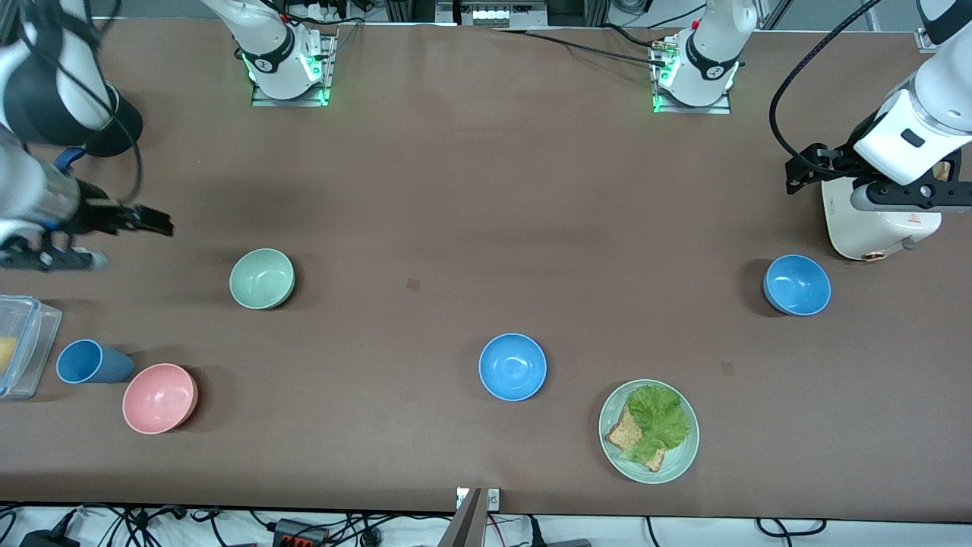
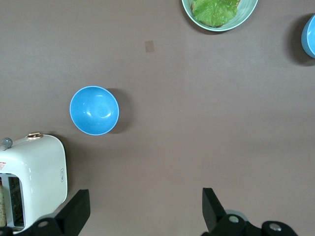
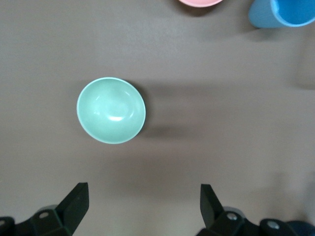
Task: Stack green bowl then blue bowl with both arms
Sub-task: 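Reach the right gripper down to the pale green bowl rim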
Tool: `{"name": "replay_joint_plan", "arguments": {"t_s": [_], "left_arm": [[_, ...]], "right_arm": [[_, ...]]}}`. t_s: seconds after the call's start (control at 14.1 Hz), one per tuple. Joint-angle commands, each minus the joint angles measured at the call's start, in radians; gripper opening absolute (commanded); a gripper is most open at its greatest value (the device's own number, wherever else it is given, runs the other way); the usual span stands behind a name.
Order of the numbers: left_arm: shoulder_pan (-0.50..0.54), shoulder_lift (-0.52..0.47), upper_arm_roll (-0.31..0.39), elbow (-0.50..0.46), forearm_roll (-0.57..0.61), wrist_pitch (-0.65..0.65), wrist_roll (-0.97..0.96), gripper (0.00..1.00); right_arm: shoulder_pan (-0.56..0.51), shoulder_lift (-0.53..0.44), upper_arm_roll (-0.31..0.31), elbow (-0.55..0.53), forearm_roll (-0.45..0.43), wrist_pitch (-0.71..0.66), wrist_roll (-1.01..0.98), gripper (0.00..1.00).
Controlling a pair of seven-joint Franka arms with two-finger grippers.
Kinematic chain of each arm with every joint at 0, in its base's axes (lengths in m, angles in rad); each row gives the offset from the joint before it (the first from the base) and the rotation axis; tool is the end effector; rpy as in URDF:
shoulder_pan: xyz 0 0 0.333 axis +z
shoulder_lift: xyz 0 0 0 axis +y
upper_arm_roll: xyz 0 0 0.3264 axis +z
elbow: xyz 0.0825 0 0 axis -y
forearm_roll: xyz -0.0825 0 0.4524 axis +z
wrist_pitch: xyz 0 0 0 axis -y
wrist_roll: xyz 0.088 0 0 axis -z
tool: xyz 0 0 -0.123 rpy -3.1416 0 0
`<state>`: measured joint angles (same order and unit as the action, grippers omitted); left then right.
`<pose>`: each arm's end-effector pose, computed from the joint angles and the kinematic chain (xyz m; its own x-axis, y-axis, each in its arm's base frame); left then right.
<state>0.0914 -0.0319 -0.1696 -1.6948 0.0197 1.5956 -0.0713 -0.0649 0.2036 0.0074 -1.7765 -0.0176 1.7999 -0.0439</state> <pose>0.6080 -0.0465 0.5735 0.9978 -0.0068 -0.0658 -0.0088 -0.9995 -0.0297 0.6580 -0.0398 0.3949 0.9837 -0.0086 -0.1797 -0.0075 -0.9999 0.0068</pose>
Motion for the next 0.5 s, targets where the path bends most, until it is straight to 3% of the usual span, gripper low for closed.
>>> {"name": "replay_joint_plan", "arguments": {"t_s": [0.0, 0.42], "left_arm": [[-0.001, 0.007, 0.007, 0.023, -0.027, -0.020, 0.005, 1.00], [-0.001, 0.009, 0.007, 0.023, -0.027, -0.017, 0.005, 1.00]], "right_arm": [[-0.001, 0.146, 0.014, 0.016, -0.012, 0.091, 0.001, 1.00], [0.016, 0.336, 0.016, 0.016, -0.005, 0.219, 0.001, 1.00]]}}
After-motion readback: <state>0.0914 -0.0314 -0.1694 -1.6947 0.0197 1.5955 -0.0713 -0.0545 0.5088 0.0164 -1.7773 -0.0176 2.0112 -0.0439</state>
